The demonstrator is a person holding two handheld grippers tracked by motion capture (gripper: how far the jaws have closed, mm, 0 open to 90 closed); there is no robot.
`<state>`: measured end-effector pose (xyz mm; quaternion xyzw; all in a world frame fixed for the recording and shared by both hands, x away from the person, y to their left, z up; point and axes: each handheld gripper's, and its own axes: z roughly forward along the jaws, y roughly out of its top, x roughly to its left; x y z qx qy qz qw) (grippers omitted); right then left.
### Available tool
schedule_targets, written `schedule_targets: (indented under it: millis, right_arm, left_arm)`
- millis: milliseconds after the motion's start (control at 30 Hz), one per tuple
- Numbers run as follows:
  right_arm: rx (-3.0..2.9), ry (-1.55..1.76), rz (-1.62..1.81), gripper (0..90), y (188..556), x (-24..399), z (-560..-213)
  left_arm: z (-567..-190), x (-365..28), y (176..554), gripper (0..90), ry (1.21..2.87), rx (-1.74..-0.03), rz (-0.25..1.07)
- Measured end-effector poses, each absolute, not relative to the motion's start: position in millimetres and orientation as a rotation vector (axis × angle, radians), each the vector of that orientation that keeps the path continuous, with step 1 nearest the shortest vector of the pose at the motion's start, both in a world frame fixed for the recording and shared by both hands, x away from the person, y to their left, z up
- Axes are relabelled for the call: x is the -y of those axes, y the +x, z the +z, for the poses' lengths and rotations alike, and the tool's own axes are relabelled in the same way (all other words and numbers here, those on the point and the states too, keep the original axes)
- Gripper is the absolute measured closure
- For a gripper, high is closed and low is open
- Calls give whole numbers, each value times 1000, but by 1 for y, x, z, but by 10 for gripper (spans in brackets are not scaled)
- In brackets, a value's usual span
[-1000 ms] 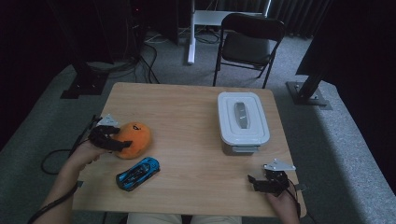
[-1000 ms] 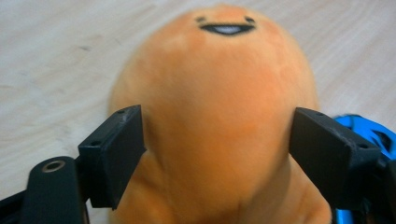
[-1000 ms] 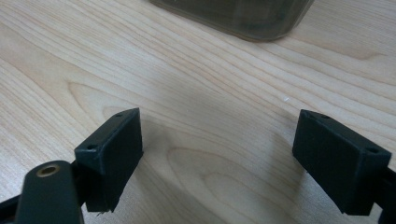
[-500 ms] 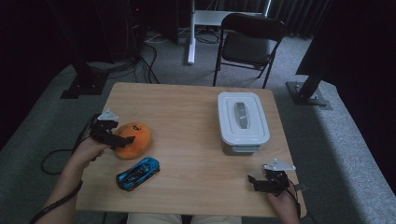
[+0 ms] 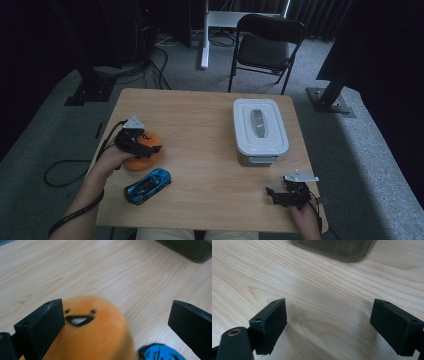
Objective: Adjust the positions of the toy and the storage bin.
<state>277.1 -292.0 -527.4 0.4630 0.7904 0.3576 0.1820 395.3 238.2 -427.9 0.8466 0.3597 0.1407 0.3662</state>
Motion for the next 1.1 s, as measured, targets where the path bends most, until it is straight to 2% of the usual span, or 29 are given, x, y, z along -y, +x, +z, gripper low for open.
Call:
schedule_targets:
  millis: [367,1100]
  right_arm:
    - [-2169,1241,939,127,281,293,-522]
    - [-1940,1443,947,127,342,324,-516]
  left_arm:
    - [-439,-194,407,14,2210,-872,318]
    - [-475,-80,432,15,2245,-739,254]
